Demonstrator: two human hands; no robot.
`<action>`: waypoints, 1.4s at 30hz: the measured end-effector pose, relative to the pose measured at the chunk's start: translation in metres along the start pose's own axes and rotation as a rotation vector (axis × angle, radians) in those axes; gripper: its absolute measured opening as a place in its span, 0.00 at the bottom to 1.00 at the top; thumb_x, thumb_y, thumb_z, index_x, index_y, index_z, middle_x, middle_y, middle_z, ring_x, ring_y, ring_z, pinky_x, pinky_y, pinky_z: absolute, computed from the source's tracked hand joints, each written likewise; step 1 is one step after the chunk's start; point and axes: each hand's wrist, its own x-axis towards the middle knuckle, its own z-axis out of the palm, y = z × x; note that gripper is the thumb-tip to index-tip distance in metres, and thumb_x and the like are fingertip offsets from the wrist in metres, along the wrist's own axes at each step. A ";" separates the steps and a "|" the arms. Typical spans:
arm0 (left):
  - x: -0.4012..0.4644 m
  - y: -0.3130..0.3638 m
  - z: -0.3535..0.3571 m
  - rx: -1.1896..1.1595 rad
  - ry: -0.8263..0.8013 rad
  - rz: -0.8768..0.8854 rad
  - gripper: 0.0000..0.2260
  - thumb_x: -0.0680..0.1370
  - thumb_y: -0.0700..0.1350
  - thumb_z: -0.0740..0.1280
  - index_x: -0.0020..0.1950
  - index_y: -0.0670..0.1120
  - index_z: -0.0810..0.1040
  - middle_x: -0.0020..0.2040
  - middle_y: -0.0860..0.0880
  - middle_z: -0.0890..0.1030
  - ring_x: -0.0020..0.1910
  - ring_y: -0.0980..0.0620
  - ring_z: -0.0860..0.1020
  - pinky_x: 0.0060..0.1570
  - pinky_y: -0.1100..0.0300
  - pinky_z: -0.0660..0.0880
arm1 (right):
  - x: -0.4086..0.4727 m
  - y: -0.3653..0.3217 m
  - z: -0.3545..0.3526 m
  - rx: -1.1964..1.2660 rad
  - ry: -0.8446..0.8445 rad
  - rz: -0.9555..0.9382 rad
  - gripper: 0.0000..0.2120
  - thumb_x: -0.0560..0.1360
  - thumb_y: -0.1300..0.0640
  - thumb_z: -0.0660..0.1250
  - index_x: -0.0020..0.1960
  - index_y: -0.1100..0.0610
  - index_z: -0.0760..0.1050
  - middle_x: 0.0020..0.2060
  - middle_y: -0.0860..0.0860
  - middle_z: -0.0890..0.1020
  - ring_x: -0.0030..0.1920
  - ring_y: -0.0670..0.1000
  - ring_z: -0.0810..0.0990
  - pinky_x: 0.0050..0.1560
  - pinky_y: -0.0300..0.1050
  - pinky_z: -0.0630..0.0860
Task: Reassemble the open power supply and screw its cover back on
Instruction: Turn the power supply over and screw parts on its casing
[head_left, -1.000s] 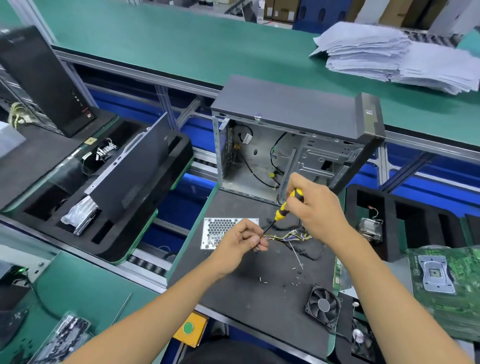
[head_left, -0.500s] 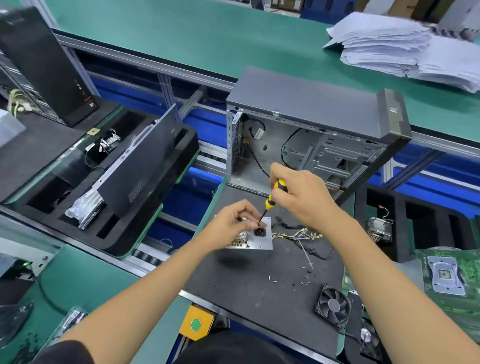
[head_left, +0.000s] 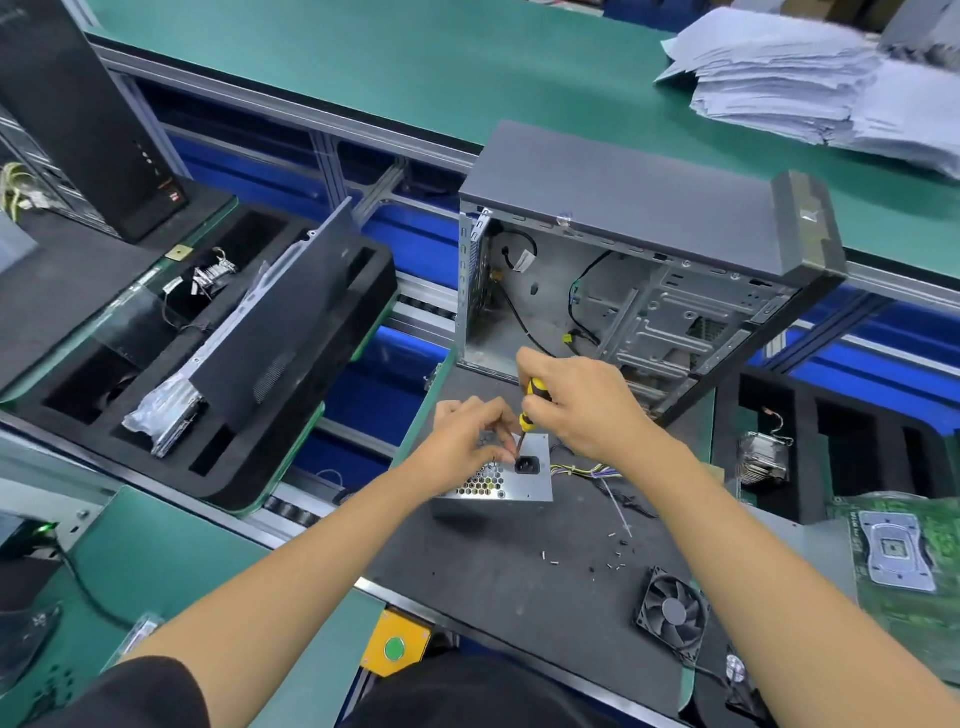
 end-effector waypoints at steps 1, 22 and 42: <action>-0.001 -0.001 0.001 0.009 0.006 0.003 0.17 0.75 0.48 0.77 0.49 0.63 0.70 0.44 0.63 0.84 0.56 0.60 0.74 0.62 0.64 0.55 | 0.000 0.001 0.002 0.001 -0.004 0.001 0.05 0.68 0.48 0.54 0.43 0.45 0.59 0.25 0.47 0.69 0.29 0.52 0.69 0.29 0.44 0.55; -0.004 -0.011 0.008 0.011 -0.004 0.011 0.22 0.75 0.51 0.77 0.51 0.66 0.64 0.46 0.65 0.83 0.54 0.52 0.79 0.64 0.45 0.69 | 0.006 0.002 0.013 -0.049 0.030 -0.049 0.06 0.67 0.47 0.53 0.42 0.47 0.59 0.23 0.48 0.65 0.25 0.44 0.65 0.27 0.43 0.52; 0.027 0.003 -0.029 -0.185 -0.364 -0.302 0.10 0.86 0.50 0.59 0.64 0.51 0.74 0.61 0.46 0.79 0.59 0.44 0.78 0.61 0.44 0.75 | 0.008 0.001 0.004 -0.176 -0.027 -0.121 0.07 0.70 0.47 0.56 0.42 0.47 0.60 0.24 0.47 0.68 0.26 0.49 0.68 0.27 0.42 0.55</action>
